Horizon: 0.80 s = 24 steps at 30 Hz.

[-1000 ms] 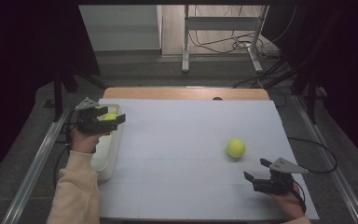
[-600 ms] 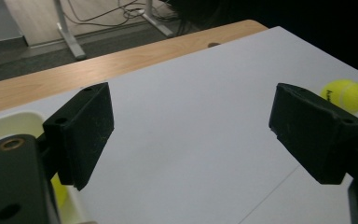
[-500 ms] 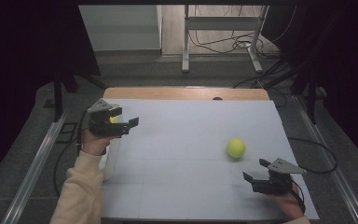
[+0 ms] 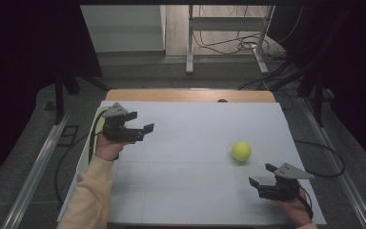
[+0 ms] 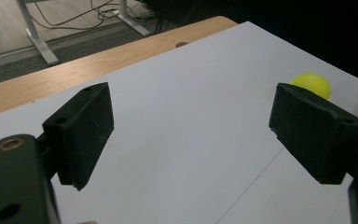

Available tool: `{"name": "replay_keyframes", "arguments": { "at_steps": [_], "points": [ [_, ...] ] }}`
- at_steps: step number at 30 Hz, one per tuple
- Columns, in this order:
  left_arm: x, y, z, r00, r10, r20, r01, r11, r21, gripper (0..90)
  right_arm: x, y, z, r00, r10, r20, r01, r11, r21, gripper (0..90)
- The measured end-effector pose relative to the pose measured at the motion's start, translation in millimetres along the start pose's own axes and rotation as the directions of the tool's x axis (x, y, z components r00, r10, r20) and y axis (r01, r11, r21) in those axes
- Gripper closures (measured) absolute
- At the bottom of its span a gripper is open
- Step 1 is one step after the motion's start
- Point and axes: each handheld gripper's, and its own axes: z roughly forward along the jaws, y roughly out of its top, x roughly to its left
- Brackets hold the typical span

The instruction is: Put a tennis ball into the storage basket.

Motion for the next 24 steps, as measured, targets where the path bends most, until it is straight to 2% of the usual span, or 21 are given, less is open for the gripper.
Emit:
{"name": "replay_keyframes", "arguments": {
  "at_steps": [7,24],
  "points": [
    [-12.0,1.2,7.1,0.9992,0.022,0.034,-0.022,0.9997,-0.012,14.8,-1.5,0.3,1.9,1.0000,0.003,-0.003,-0.003,1.000,0.002,15.2],
    [-32.8,-0.3,27.1,0.9945,0.068,0.080,-0.071,0.9966,0.041,14.4,-0.9,0.6,1.2,0.9999,-0.008,-0.007,0.008,1.000,0.002,15.2]
  ]
}}
